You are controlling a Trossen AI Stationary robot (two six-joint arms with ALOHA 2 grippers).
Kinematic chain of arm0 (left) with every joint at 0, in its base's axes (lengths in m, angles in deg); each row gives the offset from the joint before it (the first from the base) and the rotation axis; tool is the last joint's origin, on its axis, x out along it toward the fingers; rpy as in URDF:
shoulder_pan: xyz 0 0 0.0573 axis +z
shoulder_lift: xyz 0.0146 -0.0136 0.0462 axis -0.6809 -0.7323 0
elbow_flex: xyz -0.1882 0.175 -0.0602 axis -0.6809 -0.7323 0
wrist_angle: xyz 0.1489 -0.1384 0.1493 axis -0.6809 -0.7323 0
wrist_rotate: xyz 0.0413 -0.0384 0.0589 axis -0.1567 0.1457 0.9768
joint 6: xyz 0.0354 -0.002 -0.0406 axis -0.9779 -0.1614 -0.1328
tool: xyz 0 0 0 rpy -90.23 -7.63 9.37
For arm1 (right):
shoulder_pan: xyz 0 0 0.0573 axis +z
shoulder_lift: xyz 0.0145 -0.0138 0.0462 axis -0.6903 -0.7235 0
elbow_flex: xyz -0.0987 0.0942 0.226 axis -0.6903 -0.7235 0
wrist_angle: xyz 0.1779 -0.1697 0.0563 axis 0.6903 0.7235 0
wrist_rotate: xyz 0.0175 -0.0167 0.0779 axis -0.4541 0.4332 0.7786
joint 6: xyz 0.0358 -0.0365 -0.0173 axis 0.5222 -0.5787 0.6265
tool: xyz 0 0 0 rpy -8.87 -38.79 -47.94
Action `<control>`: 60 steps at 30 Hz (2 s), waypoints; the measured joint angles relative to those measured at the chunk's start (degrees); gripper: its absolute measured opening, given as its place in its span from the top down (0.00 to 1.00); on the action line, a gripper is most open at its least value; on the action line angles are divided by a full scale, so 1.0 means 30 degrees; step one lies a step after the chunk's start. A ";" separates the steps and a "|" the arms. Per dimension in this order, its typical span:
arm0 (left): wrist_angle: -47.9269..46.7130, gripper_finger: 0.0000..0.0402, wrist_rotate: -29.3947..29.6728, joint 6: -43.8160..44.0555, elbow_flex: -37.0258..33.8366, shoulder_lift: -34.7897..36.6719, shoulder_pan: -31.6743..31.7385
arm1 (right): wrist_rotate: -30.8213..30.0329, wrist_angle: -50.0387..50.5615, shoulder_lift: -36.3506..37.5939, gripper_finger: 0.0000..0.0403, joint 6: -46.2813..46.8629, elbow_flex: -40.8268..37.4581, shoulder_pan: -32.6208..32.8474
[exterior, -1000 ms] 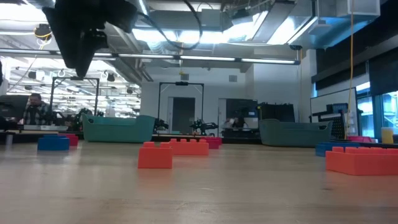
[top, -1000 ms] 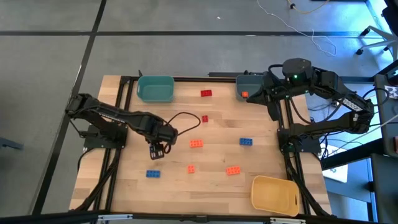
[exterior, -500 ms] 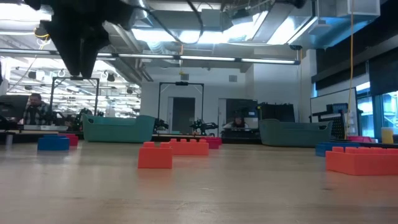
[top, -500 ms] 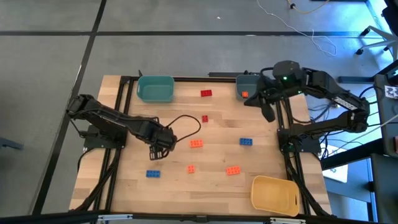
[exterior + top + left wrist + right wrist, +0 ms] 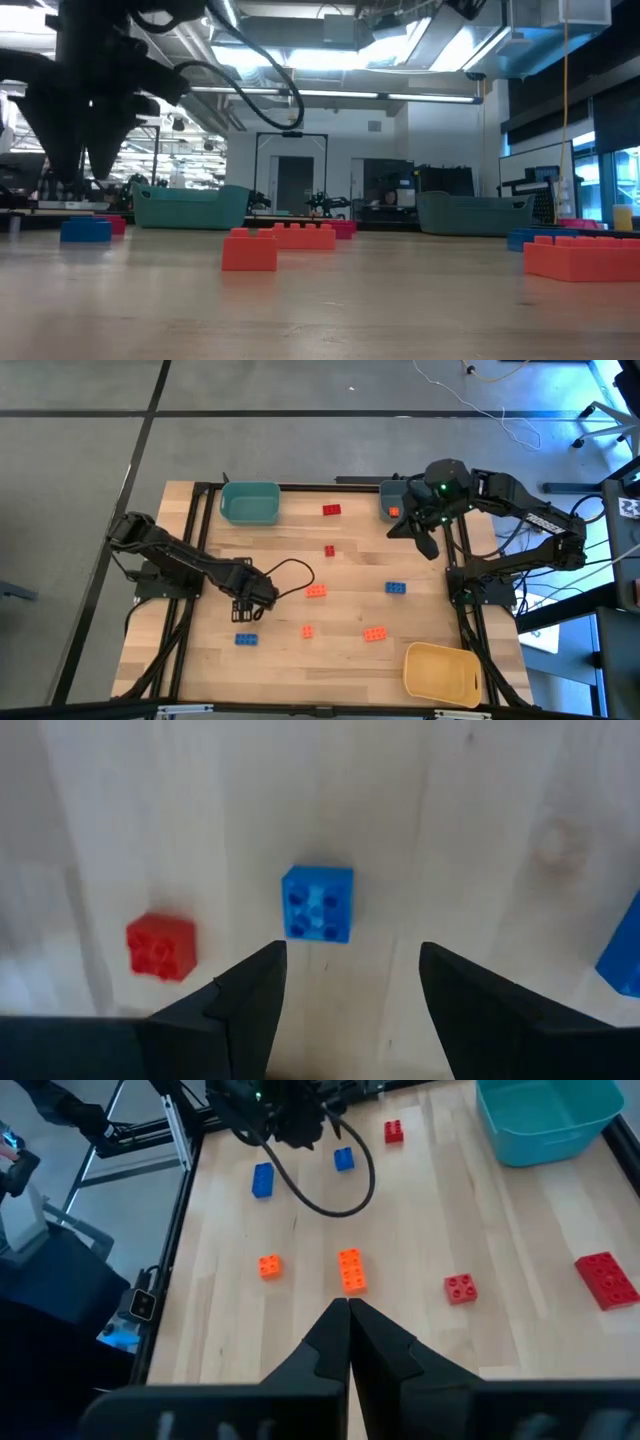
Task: Sort & place blocks by color
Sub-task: Put the blue game piece into the green bin
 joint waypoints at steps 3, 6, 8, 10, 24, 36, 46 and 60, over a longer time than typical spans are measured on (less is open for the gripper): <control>0.0793 0.44 0.0191 -0.0547 -0.0527 0.0000 0.0035 | 0.0000 -0.0006 0.0000 0.97 0.0012 -0.0001 0.0000; 0.1850 0.44 0.0483 -0.0600 -0.1146 0.0000 0.0270 | 0.0000 -0.0009 0.0000 0.97 0.0046 -0.0005 0.0000; 0.2114 0.44 0.0439 -0.0634 -0.1485 0.0000 0.0413 | -0.0005 -0.0007 0.0000 0.97 0.0349 -0.0005 0.0000; 0.2392 0.44 0.0268 -0.0745 -0.1837 0.0007 0.0451 | -0.0007 -0.0015 0.0000 0.97 0.0453 -0.0006 0.0000; 0.3918 0.44 0.0209 -0.1016 -0.3206 0.0022 0.0437 | -0.0007 -0.0015 0.0000 0.97 0.0957 0.0000 0.0000; 0.3257 0.44 0.0889 -0.1077 -0.2973 0.0510 0.0647 | -0.0007 -0.0015 0.0000 0.97 0.1202 -0.0007 0.0004; 0.3962 0.44 0.0717 -0.1249 -0.4236 0.0510 0.1570 | -0.0015 -0.0015 0.0000 0.97 0.1545 -0.0006 0.0000; 0.5843 0.44 -0.0925 -0.2641 -0.5292 0.0572 0.3210 | -0.0015 -0.0007 0.0000 0.97 0.1960 0.0000 0.0000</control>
